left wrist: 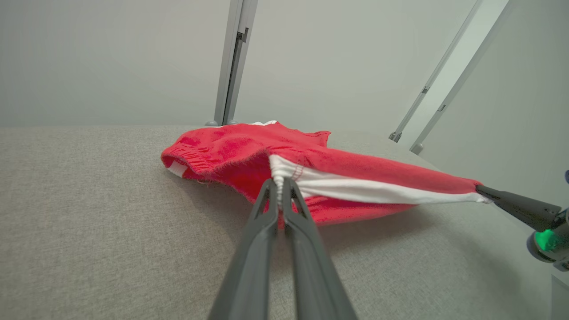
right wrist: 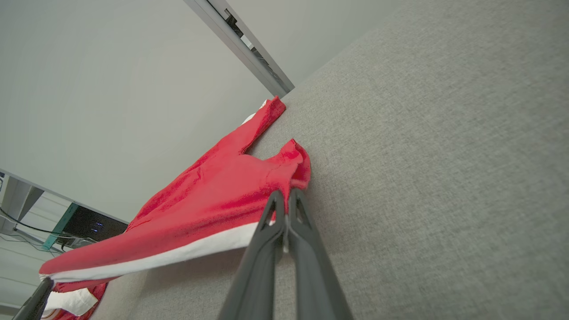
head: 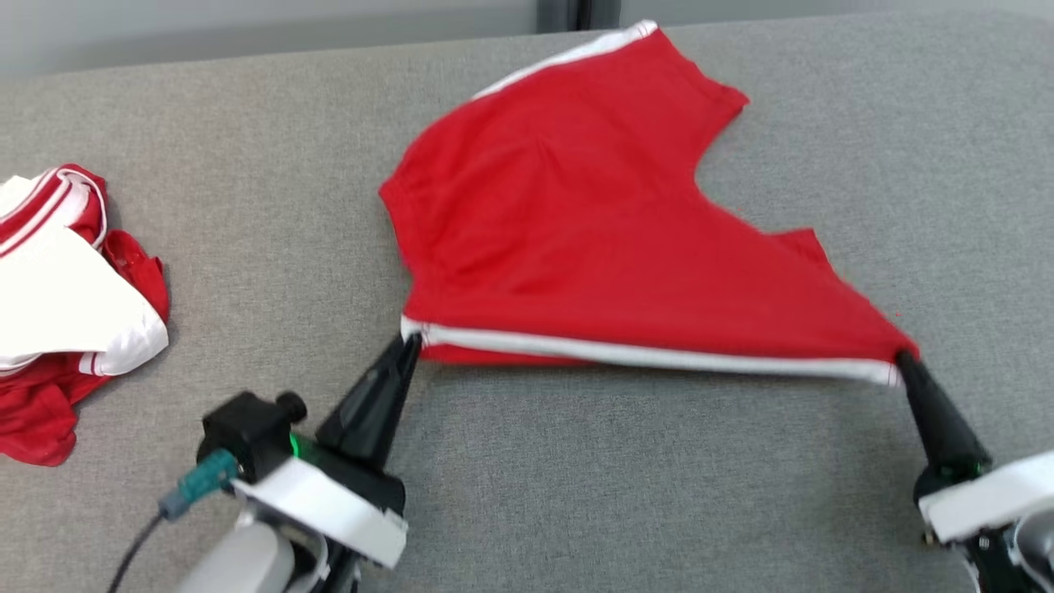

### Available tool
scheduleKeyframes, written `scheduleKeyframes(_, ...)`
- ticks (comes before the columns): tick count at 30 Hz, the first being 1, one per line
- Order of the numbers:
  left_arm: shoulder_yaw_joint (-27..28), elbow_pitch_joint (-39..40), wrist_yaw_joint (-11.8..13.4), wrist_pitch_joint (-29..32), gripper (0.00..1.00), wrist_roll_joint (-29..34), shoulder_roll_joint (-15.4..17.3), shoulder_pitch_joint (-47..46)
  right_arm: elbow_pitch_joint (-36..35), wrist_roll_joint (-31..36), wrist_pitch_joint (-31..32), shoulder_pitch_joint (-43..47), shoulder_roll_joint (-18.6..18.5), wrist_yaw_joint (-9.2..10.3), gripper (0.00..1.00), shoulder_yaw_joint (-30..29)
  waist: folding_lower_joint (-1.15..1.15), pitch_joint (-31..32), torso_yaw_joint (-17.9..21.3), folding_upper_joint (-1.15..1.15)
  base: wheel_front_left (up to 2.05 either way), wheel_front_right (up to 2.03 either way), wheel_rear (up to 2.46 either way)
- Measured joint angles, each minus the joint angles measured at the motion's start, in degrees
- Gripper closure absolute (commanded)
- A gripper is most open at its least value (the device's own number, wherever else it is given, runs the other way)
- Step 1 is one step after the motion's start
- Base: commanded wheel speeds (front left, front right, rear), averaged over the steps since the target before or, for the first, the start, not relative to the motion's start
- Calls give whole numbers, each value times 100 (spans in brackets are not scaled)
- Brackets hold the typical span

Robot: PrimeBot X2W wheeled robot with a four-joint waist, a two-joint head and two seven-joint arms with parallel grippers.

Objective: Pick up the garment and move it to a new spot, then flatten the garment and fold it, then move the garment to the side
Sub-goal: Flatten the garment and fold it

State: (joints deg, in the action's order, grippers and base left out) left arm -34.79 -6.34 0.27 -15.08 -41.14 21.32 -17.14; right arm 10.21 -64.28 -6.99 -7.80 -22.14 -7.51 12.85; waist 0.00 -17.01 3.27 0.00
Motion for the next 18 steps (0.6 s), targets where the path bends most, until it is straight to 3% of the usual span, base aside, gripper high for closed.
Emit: scheduleKeyframes(18, 630, -338, -333, 0, 100, 385, -606, 1985, -699, 873, 873, 2366, 1127, 1, 100, -995, 0, 797, -163, 0, 0, 0, 0)
